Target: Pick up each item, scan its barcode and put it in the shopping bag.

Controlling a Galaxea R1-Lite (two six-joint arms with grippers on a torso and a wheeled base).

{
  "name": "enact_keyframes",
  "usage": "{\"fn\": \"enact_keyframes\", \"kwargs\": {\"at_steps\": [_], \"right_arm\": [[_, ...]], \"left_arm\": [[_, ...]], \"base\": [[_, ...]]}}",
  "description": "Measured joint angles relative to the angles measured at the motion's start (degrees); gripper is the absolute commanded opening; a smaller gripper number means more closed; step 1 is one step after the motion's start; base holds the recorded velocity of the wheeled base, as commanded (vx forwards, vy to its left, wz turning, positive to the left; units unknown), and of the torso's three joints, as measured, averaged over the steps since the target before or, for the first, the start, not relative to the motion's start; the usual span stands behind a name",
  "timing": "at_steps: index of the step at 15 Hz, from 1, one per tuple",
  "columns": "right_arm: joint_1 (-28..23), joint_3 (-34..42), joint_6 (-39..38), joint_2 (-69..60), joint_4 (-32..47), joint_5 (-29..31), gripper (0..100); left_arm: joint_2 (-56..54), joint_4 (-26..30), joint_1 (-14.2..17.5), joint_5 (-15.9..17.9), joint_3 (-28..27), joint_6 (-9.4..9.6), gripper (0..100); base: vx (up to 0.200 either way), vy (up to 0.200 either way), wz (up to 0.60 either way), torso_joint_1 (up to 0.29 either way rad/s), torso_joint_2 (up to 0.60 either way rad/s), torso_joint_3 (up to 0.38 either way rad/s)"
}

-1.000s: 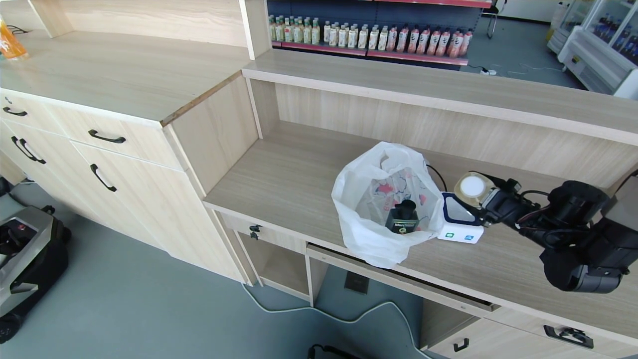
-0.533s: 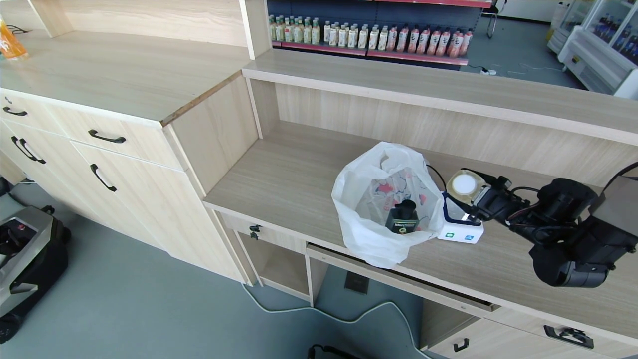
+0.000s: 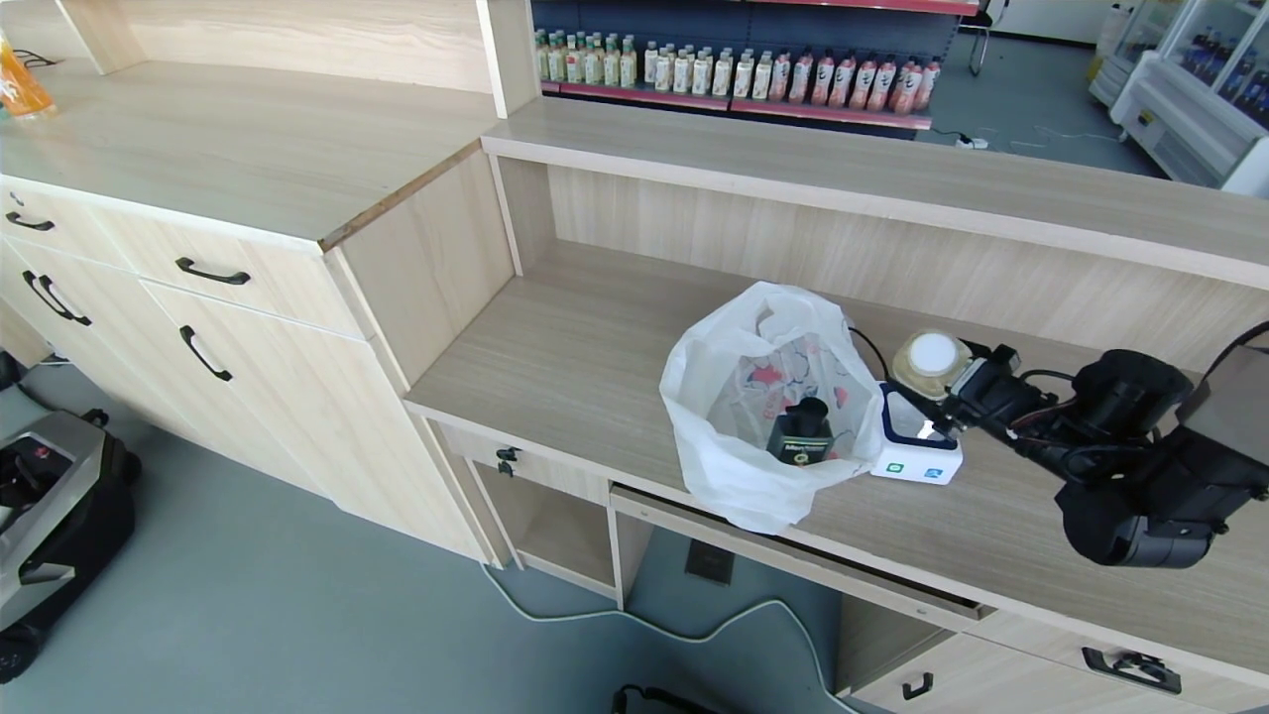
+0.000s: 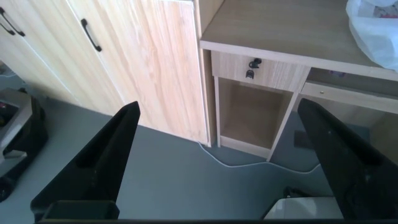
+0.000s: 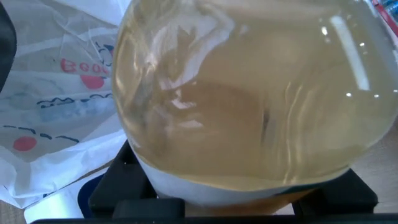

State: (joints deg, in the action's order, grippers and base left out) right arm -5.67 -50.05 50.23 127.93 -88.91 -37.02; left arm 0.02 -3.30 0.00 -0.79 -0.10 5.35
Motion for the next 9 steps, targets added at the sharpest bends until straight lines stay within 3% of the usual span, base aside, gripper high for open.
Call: {"fn": "enact_keyframes", "kwargs": {"at_steps": [3, 5, 7, 9], "right_arm": [[-2.4, 5.6, -9.0, -12.1, 8.3, 0.8, 0], [-5.4, 9.2, -18.6, -24.2, 18.9, 5.7, 0], [-8.2, 10.8, -34.8, -38.3, 38.1, 15.9, 0], [-10.2, 9.6, -53.3, -50.0, 63.0, 24.7, 0]], "left_arm": [[0.0, 0.0, 0.0, 0.0, 0.0, 0.0, 100], [0.0, 0.0, 0.0, 0.0, 0.0, 0.0, 100], [0.0, 0.0, 0.0, 0.0, 0.0, 0.0, 100], [0.0, 0.0, 0.0, 0.0, 0.0, 0.01, 100]], "base": [[0.0, 0.0, 0.0, 0.0, 0.0, 0.0], [0.0, 0.0, 0.0, 0.0, 0.0, 0.0], [0.0, 0.0, 0.0, 0.0, 0.0, 0.0], [0.0, 0.0, 0.0, 0.0, 0.0, 0.0]]}}
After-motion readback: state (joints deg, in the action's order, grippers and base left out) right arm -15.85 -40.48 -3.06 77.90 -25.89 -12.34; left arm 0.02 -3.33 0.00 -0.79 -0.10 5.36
